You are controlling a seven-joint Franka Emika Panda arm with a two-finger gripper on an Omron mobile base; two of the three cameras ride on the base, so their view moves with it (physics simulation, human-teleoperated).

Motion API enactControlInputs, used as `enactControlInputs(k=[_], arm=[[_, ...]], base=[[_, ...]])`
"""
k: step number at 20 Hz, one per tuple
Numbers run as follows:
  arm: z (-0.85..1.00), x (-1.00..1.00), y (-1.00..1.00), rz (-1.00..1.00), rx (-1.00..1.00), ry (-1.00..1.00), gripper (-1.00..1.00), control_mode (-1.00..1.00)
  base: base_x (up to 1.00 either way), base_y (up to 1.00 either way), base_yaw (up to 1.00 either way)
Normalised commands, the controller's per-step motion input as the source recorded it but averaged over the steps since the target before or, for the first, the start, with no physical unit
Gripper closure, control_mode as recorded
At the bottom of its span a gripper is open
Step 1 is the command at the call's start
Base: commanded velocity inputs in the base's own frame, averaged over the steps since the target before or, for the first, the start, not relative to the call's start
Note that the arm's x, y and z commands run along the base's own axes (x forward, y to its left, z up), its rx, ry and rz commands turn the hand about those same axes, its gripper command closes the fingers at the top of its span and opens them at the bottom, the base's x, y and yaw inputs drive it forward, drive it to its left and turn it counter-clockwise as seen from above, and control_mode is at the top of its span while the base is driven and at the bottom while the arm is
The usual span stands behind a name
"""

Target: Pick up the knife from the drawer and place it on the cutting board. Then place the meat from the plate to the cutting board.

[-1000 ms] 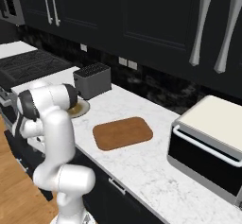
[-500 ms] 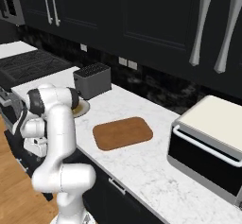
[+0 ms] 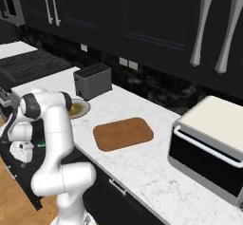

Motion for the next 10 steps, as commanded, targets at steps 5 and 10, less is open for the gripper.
enactControlInputs(k=[5,10], arm=[[0.00,-1.00,0.50,-0.02,0.00,0.00,-1.00,-1.00],[0.26,-0.81,0.43,-0.03,0.00,0.00,-1.00,-1.00]], base=[[0.00,0.00,0.00],[0.00,0.00,0.00]])
